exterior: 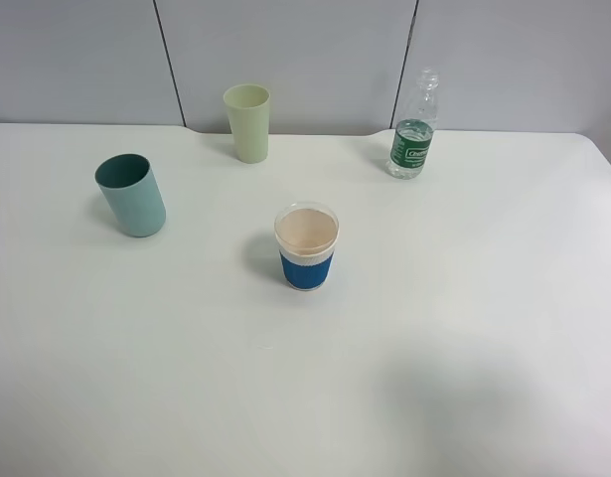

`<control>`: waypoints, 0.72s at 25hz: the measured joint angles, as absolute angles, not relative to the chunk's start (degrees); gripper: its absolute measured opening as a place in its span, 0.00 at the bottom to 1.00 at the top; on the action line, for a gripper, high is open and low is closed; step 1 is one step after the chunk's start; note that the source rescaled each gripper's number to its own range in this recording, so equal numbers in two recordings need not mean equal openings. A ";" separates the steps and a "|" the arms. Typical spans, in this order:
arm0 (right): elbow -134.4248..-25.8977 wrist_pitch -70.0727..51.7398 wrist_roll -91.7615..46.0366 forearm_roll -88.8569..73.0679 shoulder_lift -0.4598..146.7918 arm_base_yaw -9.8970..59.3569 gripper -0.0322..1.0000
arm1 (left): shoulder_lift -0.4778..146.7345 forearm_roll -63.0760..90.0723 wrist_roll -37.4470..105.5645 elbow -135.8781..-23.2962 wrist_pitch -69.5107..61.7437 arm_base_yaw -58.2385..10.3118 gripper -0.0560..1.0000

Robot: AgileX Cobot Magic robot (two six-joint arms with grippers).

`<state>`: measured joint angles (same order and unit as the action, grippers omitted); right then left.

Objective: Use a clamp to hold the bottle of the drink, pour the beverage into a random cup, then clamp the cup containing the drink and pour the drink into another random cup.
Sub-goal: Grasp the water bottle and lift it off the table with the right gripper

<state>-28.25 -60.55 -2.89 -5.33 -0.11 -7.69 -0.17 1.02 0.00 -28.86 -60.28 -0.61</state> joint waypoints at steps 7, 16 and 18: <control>-28.25 -60.55 -2.89 -5.33 -0.11 -7.69 0.76 | -0.17 1.02 0.00 -28.86 -60.28 -0.61 1.00; -28.25 -60.55 -2.89 -5.33 -0.11 -7.69 0.76 | -0.17 1.02 0.00 -28.86 -60.28 -0.61 1.00; -28.25 -60.55 -2.89 -5.33 -0.11 -7.69 0.76 | -0.17 1.02 0.00 -28.86 -60.28 -0.61 1.00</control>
<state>-28.25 -60.55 -2.89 -5.33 -0.11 -7.69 -0.17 1.02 0.00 -28.86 -60.28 -0.61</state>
